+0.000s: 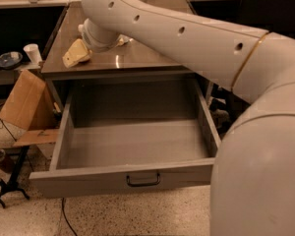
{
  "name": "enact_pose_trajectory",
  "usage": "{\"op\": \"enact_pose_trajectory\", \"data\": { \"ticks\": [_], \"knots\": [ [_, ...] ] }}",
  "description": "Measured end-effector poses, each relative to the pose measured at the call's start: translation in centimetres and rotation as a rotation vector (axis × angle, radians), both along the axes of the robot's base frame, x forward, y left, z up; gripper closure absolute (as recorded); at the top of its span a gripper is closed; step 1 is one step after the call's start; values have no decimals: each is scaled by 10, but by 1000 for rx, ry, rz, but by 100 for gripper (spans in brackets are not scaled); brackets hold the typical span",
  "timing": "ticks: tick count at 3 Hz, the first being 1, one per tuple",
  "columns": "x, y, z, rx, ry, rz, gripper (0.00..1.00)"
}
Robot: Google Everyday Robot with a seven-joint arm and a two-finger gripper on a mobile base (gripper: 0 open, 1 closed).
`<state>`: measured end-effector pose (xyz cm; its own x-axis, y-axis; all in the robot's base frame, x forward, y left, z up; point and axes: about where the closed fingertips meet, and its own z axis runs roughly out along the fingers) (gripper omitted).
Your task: Place orange into top drawer
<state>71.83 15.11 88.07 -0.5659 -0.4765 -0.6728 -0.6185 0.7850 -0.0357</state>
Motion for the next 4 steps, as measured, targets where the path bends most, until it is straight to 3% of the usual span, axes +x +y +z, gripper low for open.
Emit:
{"op": "enact_pose_trajectory", "data": {
  "ticks": [1,4],
  "knots": [
    [5,20,-2,23,4,-26,0],
    [70,46,-22,1,-7,-78,0]
  ]
}}
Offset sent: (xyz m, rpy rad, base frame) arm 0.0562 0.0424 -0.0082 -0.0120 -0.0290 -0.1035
